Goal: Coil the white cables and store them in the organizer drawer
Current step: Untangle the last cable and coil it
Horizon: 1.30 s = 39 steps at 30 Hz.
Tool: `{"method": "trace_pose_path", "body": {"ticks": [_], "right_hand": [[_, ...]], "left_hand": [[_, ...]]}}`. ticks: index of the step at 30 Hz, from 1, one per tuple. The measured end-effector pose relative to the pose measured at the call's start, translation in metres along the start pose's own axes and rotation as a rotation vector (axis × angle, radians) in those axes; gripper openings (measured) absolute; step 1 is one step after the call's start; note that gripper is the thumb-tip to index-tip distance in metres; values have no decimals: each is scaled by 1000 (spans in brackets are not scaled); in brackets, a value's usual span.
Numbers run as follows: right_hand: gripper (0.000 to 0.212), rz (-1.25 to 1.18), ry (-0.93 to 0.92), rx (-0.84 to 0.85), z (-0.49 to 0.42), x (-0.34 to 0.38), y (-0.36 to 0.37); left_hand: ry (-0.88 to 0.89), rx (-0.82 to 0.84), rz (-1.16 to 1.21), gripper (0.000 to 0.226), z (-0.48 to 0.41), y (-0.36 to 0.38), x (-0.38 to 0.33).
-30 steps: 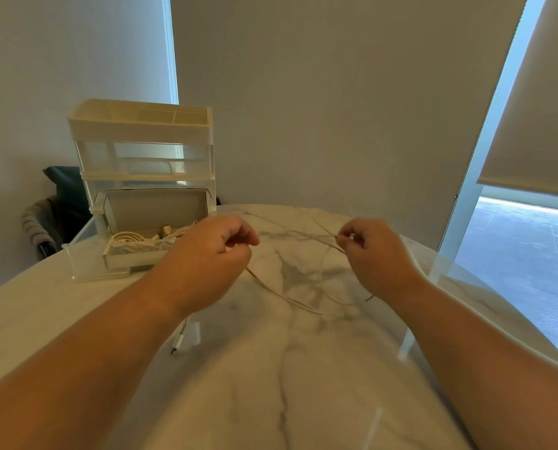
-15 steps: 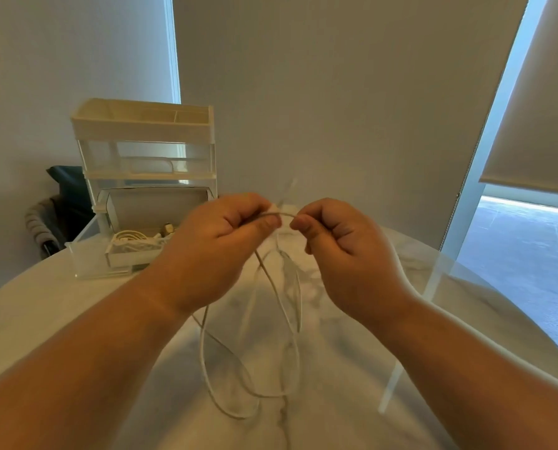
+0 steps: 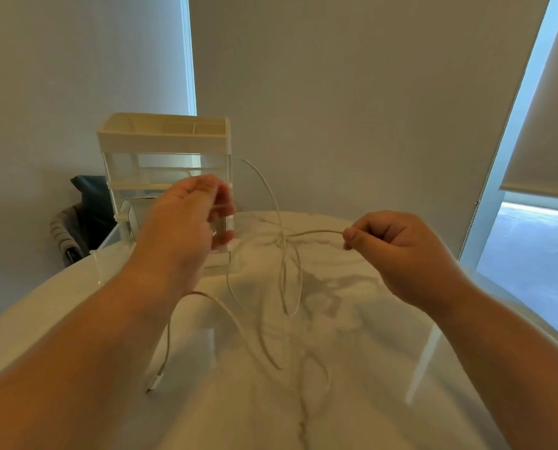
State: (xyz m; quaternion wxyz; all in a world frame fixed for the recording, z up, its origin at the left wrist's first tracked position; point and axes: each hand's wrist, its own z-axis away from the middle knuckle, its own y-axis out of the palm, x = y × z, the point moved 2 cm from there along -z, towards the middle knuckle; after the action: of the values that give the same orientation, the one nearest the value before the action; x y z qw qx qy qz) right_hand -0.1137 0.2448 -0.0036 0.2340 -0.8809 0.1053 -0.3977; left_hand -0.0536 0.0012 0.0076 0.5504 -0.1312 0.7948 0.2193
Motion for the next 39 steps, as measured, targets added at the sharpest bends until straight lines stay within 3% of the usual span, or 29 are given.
{"method": "trace_pose_path", "body": {"ticks": [3, 6, 9, 13, 19, 22, 24, 26, 30, 35, 36, 39], "right_hand": [[48, 216, 143, 102, -7, -21, -8], [66, 379, 289, 190, -9, -43, -5], [63, 515, 265, 225, -10, -44, 1], [73, 477, 176, 234, -7, -31, 13], [73, 265, -15, 150, 2, -11, 24], [61, 69, -4, 119, 7, 0, 27], [53, -19, -8, 111, 8, 4, 30], [41, -48, 0, 95, 9, 5, 32], [26, -128, 53, -84, 7, 4, 28], [10, -135, 3, -285, 5, 2, 19], [10, -126, -14, -312, 5, 2, 19], [36, -18, -119, -431, 5, 4, 18]], "left_hand": [[-40, -111, 212, 28, -6, -11, -1], [-16, -124, 280, 29, -11, -14, 0], [-24, -108, 362, 31, -8, -9, -1], [-85, -12, 481, 33, -4, 0, -1], [-85, 242, 136, 37, 5, 15, 7], [-42, 330, -246, 28, 11, 18, 13], [-101, 444, -344, 19, 15, 21, 20], [-143, 490, -435, 28, 19, 23, 25], [-212, 488, -379, 36, 19, 22, 22], [-289, 613, -397, 16, 20, 24, 20], [-309, 650, -376, 14, 23, 25, 20], [-366, 696, -336, 18, 28, 28, 21]]}}
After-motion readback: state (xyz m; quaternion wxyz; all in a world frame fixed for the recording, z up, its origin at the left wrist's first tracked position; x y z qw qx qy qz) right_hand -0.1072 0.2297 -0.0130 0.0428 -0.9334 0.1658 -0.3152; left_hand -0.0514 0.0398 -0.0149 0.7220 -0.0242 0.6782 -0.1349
